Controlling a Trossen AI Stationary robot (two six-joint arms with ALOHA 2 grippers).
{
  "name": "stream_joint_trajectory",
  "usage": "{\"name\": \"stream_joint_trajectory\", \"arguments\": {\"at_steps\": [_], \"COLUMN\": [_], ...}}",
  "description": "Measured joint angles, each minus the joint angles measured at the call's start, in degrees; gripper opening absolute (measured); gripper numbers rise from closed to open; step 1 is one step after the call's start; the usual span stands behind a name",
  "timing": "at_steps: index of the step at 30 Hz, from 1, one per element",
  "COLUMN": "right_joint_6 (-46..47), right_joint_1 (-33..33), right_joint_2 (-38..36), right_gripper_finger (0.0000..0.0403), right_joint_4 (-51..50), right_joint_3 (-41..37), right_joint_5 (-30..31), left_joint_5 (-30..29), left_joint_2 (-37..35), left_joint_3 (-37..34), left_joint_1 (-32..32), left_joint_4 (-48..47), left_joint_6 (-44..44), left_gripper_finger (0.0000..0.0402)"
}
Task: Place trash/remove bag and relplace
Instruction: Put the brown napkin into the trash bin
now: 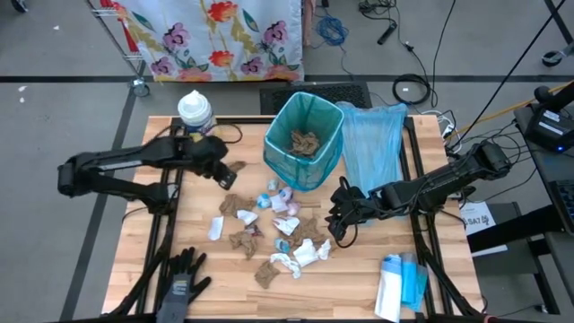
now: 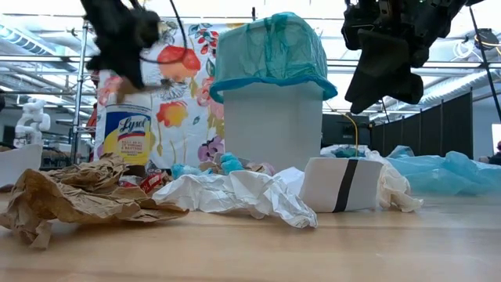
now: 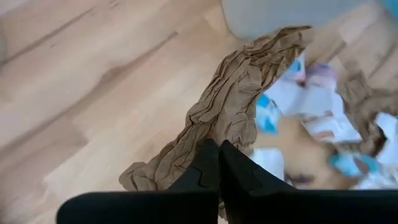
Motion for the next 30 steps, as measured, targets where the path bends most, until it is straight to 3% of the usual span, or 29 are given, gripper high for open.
{"name": "stream_joint_trajectory", "arguments": {"at_steps": [5, 17, 30], "right_joint_6": [-0.1, -0.1, -0.2], "right_joint_1": [0.0, 0.1, 0.1], "right_joint_2": [0.0, 0.0, 0.0], "right_gripper_finger": [0.0134, 0.0134, 0.0134], "right_joint_4": [-0.1, -0.3, -0.4], "right_joint_3": [0.0, 0.0, 0.0], "right_joint_5": [0.0, 0.0, 0.0], "left_joint_5": [-2.7, -6.3, -8.4], "left_joint_2": [-1.3, 1.0, 11.5], "left_joint_3": [6.8, 21.4, 39.0], "left_joint_1": [-2.2, -2.5, -1.5], "left_joint_4": [-4.0, -3.2, -1.8], "left_joint_6": [-1.4, 3.0, 13.8], "left_gripper_finger": [0.0001, 0.0, 0.0]}}
